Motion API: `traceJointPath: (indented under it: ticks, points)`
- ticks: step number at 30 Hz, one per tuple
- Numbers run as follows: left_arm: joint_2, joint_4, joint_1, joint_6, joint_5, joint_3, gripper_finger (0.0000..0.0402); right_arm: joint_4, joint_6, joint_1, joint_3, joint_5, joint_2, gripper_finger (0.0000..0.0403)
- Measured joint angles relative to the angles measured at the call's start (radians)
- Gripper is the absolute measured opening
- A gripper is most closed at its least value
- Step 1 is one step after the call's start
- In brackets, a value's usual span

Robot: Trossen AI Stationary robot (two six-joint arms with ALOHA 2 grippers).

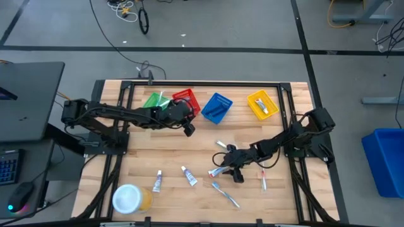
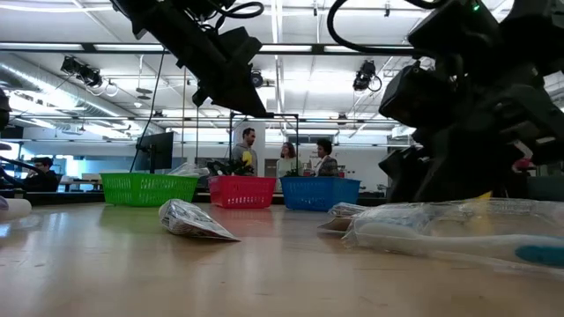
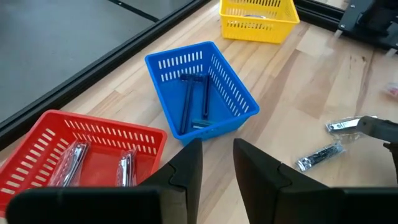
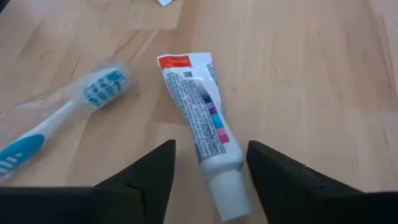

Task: Pick & Place Travel size toiletries
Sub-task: Put the right toothpaste into the yellow basket

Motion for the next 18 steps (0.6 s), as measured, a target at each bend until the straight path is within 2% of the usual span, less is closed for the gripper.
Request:
traceJointPath:
  ticks: [11,14,18]
  points:
    - [0.0,-0.001,0.0,0.011,0.0,0.0,0.01,0.0,0.002,-0.003,0.0,0.006,-0.002,0.0104]
    - [0.0,-0.002,0.0,0.011,0.0,0.0,0.01,-0.013,0.015,-0.004,0.002,-0.009,-0.011,0.0092]
    - [0.0,-0.002,0.0,0.01,0.0,0.0,0.01,-0.073,0.008,-0.001,0.011,-0.026,-0.06,0.0097]
